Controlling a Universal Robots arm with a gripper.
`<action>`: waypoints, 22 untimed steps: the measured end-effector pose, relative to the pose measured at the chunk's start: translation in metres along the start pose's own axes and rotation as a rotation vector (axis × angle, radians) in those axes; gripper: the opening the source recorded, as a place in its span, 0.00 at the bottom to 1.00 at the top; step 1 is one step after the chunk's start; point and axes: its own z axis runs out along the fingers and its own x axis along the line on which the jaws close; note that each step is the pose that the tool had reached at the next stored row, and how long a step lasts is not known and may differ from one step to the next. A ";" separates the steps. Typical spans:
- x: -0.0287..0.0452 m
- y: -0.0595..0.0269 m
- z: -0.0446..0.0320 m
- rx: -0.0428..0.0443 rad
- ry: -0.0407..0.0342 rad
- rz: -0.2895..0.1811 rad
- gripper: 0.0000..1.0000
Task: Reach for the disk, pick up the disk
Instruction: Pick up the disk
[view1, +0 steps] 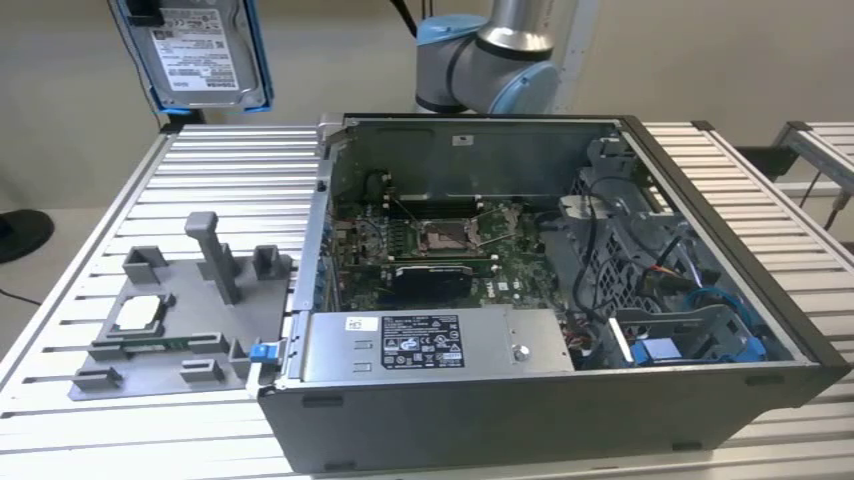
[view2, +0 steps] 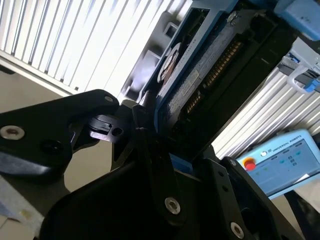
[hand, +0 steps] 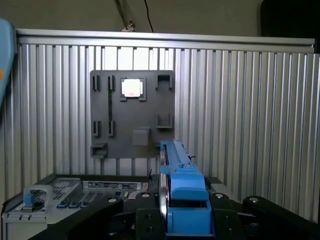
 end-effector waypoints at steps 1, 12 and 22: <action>0.0000 -0.0010 -0.0001 -0.0001 0.0001 0.000 0.00; 0.0000 -0.0168 -0.0005 -0.0001 0.0001 0.000 0.00; 0.0001 -0.0289 -0.0007 -0.0001 0.0000 0.000 0.00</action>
